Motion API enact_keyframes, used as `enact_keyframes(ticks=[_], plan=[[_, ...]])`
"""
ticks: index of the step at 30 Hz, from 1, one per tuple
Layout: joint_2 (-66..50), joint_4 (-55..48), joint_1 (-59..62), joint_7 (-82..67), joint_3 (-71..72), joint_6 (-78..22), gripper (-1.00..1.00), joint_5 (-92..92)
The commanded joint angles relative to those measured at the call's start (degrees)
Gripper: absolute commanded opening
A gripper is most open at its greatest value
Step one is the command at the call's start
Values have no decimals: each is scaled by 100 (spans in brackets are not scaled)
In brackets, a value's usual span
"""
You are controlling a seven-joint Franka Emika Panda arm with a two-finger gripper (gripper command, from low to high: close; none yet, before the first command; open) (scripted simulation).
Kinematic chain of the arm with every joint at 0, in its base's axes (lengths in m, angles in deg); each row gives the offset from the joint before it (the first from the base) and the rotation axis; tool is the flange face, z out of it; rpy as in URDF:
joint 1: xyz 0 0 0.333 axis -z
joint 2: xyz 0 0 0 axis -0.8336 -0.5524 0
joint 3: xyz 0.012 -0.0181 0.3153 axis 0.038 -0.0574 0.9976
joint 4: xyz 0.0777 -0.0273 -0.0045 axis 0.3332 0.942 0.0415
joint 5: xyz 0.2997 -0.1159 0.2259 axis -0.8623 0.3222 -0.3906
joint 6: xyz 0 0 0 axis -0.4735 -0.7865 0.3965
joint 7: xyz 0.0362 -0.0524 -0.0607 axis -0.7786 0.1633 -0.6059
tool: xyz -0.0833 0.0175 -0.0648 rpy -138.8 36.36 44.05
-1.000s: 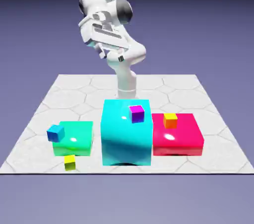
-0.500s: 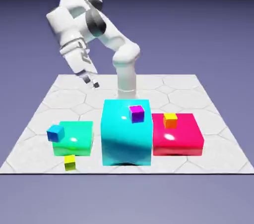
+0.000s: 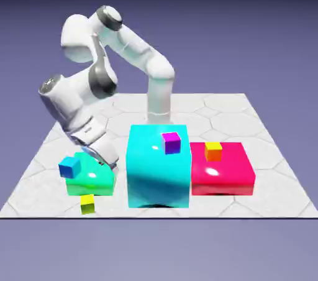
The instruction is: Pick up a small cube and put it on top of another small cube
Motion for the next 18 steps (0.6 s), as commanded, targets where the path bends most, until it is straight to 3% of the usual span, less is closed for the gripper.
enact_keyframes(ticks=[1,18], plan=[[30,-112,-193,-245,-208,-116,0,40],[543,-2019,-3468,-4412,-3738,-2094,0,712]])
